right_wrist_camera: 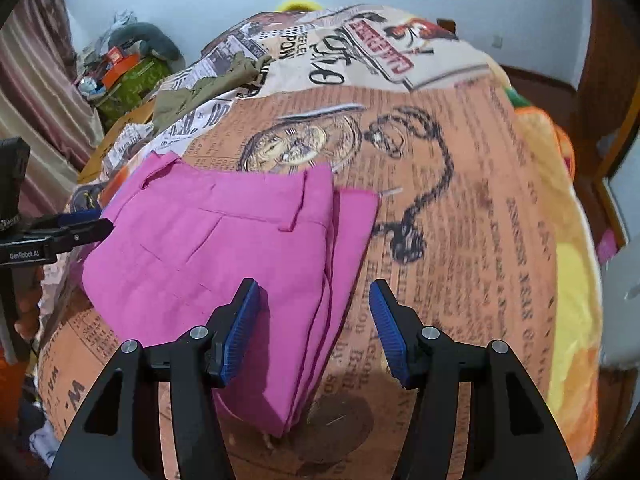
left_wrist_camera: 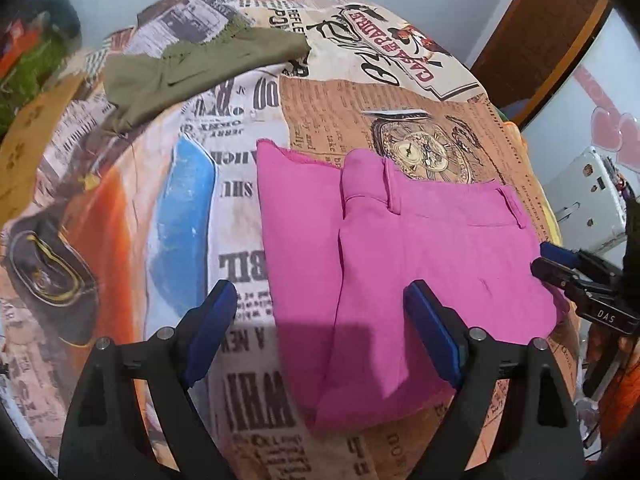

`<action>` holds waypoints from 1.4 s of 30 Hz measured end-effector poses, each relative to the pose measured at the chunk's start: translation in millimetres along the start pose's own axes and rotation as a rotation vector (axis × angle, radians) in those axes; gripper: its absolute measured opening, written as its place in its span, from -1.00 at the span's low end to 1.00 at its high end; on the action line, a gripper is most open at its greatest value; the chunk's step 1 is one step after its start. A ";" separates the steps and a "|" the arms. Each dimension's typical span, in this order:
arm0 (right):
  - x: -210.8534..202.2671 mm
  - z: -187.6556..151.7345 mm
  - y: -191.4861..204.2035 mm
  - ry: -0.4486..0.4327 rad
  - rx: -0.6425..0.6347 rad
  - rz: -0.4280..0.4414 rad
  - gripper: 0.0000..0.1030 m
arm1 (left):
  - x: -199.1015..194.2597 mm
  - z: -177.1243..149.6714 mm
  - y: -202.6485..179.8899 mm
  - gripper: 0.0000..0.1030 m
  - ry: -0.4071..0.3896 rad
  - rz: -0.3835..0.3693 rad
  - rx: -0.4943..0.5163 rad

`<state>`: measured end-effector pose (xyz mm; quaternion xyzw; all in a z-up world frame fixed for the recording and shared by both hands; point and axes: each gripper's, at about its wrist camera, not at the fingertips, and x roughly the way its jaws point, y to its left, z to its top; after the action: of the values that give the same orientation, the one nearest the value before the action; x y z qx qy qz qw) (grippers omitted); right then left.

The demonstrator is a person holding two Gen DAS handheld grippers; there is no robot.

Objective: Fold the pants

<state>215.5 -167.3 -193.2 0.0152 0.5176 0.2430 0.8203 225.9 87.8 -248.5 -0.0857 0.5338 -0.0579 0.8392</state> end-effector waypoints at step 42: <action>-11.0 41.0 16.4 -0.132 -0.002 0.154 -0.75 | -22.3 30.5 -37.8 -0.76 -0.123 0.008 0.101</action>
<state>240.5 -148.2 -160.4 0.0703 0.4594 0.3041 0.8316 243.9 57.5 -208.3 -0.0446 0.4779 -0.0761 0.8740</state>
